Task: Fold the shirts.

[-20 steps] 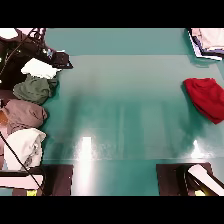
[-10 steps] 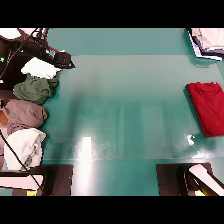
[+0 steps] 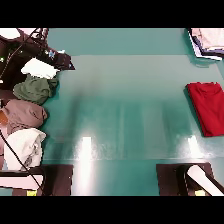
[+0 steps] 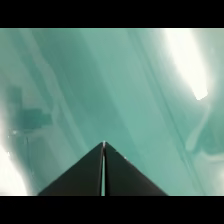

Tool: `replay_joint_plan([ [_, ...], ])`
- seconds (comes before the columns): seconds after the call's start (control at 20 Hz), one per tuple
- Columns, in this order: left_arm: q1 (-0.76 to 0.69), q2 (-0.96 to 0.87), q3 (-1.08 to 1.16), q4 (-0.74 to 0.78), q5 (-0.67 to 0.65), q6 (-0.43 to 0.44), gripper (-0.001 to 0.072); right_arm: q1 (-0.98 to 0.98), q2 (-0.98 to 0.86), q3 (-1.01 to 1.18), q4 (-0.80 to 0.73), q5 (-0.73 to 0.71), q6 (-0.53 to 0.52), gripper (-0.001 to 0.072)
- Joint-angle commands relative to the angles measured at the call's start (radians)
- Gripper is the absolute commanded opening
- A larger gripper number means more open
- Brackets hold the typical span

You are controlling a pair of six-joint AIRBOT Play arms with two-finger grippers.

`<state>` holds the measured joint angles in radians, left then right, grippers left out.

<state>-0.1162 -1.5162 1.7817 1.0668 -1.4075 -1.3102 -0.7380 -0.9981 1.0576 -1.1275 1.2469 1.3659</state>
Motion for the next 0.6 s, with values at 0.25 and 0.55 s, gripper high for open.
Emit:
replay_joint_plan([
  [0.25, 0.0, 0.0, 0.0, -0.002, -0.04, 0.001, 0.0028, 0.6, 0.0, 0.12, 0.054, 0.023, 0.003, 0.0023],
  [0.55, 0.0, 0.0, 0.0, -0.002, -0.04, 0.001, 0.0028, 0.702, 0.0, 0.132, 0.055, 0.018, 0.007, 0.0023],
])
